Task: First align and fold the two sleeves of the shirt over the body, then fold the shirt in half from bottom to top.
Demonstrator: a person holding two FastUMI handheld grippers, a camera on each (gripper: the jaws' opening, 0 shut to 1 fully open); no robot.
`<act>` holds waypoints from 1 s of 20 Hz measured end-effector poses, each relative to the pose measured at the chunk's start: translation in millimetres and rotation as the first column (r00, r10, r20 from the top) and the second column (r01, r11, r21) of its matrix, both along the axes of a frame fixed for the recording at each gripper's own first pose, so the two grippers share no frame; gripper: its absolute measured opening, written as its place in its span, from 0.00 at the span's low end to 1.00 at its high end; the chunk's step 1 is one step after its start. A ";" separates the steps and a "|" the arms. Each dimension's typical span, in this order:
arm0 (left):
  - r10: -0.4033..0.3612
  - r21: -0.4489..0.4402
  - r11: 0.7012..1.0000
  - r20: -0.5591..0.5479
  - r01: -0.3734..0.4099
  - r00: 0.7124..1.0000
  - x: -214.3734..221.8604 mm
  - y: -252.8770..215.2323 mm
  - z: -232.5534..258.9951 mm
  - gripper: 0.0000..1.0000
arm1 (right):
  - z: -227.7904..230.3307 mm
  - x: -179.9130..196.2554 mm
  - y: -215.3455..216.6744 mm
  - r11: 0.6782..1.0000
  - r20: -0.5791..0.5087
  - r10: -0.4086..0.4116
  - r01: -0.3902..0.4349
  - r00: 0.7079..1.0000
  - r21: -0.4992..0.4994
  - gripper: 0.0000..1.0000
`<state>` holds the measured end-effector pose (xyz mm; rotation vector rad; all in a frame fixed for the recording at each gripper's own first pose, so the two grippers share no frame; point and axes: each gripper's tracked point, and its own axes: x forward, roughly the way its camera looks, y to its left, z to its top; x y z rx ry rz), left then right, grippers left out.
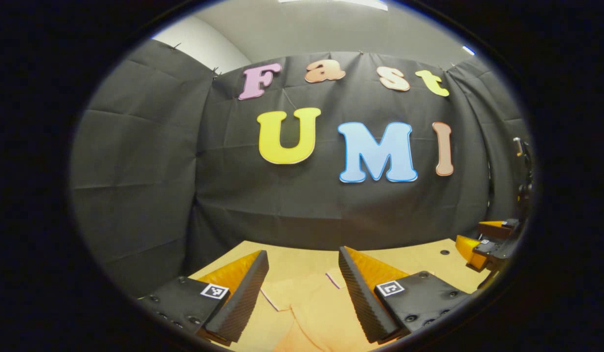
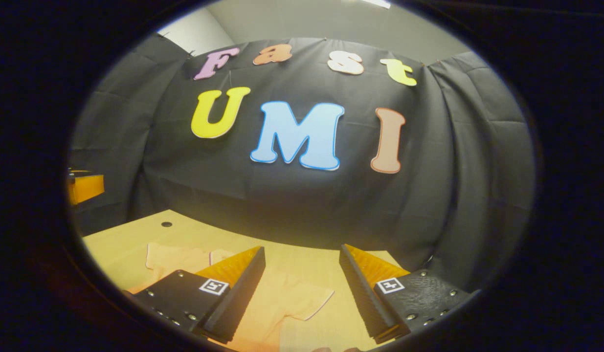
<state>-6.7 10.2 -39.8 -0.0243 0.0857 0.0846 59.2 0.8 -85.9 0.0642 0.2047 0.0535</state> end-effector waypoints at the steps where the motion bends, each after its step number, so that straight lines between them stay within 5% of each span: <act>1: 0.011 -0.002 1.000 -0.003 -0.011 1.000 1.1 3.7 -1.4 0.94 | -12.9 8.4 -1.9 1.000 -0.039 -0.004 0.004 0.999 0.014 0.94; 11: 0.094 0.001 0.996 -0.036 -0.094 0.995 1.9 26.4 -20.6 0.94 | -132.2 65.1 -8.3 0.998 -0.323 -0.010 0.028 0.946 0.049 0.95; 17: 0.105 0.000 0.995 -0.054 -0.105 0.993 -2.5 31.1 -27.6 0.94 | -206.2 86.4 -21.8 0.975 -0.538 -0.053 0.160 0.841 0.153 0.95; 20: 0.103 0.010 0.995 -0.064 -0.102 0.993 -3.9 32.1 -30.7 0.93 | -229.6 95.0 -19.3 0.974 -0.581 -0.065 0.177 0.811 0.139 0.95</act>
